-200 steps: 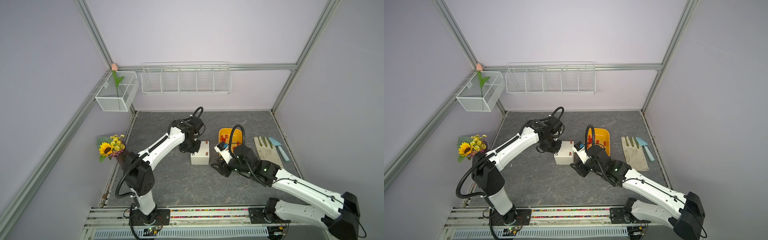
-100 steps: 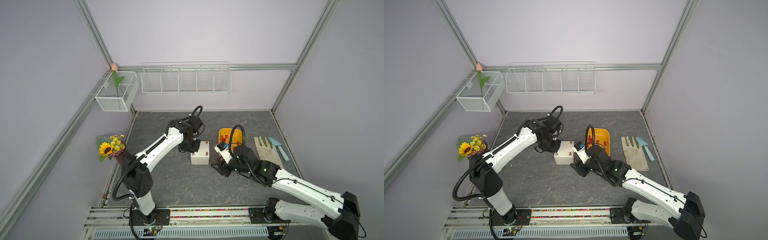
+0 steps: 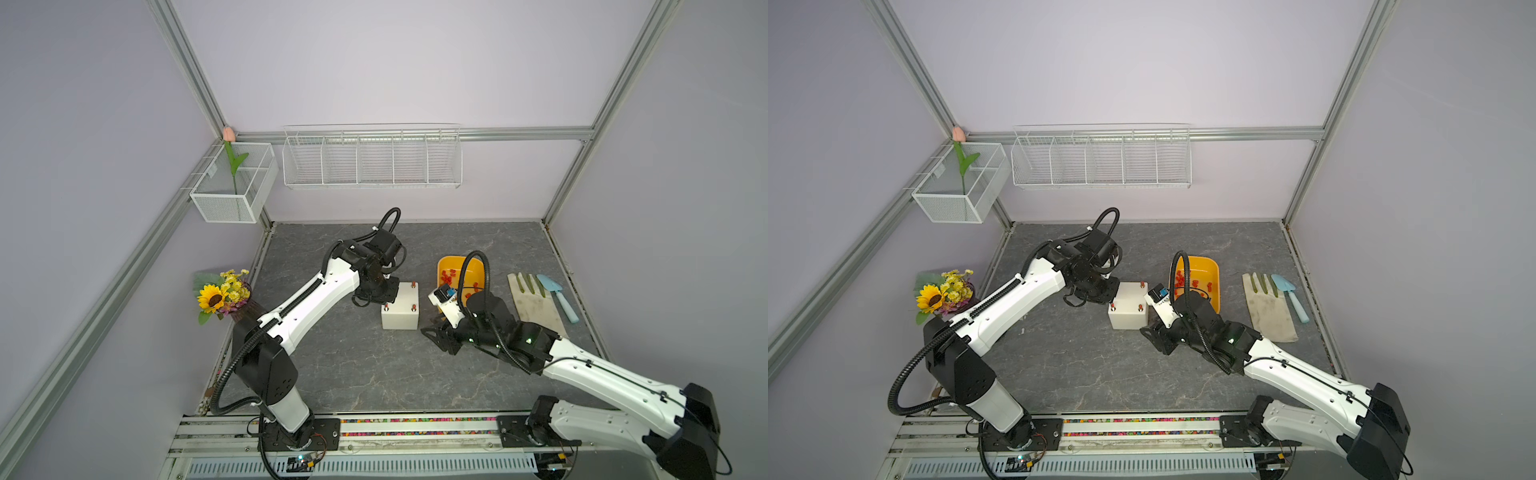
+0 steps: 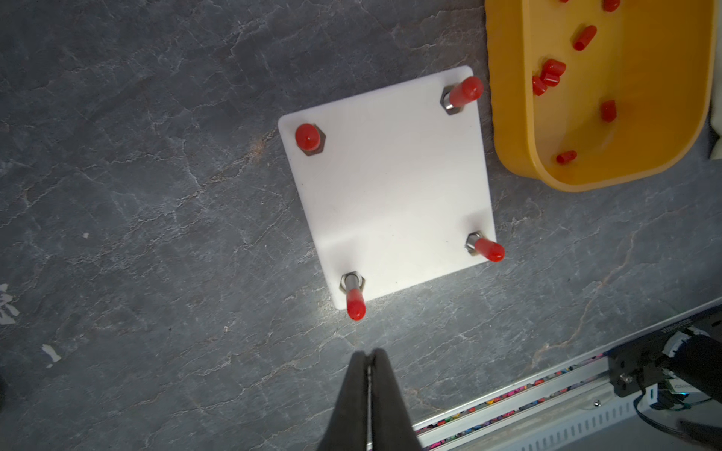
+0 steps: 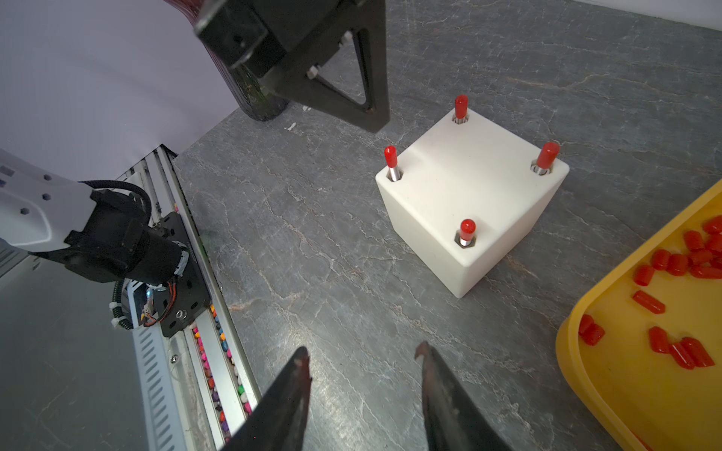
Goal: Cover the protruding screws with screw protection sleeves
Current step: Attach the screw protection sleeve to the screw.
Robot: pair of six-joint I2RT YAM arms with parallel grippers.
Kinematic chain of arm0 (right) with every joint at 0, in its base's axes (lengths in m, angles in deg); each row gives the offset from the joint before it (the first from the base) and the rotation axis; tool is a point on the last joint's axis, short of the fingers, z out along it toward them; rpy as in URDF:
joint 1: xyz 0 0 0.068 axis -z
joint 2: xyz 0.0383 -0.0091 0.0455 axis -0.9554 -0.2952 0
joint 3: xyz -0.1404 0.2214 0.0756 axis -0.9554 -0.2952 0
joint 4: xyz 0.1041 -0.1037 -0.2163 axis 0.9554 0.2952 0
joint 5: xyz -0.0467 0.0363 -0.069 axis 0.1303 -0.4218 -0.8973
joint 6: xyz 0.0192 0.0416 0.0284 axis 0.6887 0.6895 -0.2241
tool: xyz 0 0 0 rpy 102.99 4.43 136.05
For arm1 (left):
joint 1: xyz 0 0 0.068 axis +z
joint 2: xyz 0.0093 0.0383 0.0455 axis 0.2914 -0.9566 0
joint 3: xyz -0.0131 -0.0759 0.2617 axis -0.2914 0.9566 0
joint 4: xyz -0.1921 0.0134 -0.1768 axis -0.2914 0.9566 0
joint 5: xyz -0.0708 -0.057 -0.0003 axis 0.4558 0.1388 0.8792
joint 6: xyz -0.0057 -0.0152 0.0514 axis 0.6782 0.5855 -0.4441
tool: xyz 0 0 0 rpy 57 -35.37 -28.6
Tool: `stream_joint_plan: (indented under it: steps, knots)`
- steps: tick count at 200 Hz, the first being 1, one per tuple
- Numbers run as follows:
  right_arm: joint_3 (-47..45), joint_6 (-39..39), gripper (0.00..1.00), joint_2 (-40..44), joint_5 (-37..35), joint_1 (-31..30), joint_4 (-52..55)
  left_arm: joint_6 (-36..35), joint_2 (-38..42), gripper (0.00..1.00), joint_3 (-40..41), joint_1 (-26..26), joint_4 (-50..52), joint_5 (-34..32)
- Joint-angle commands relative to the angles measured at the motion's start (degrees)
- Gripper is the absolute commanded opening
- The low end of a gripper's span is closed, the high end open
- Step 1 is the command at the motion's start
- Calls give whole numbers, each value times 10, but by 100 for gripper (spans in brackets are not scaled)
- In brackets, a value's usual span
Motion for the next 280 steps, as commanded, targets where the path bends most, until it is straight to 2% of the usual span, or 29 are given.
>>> stream_joint_plan:
  steps: [1, 173, 280]
  knots:
    - [-1, 6, 48, 2, 4, -3, -12, 2, -1, 5, 15, 2, -8, 5]
    - [8, -1, 48, -1, 1, -3, -4, -4, -30, 4, 39, 3, -20, -12]
    - [1, 0, 48, 12, -7, -1, -1, 13, -26, 3, 92, 4, -45, 15]
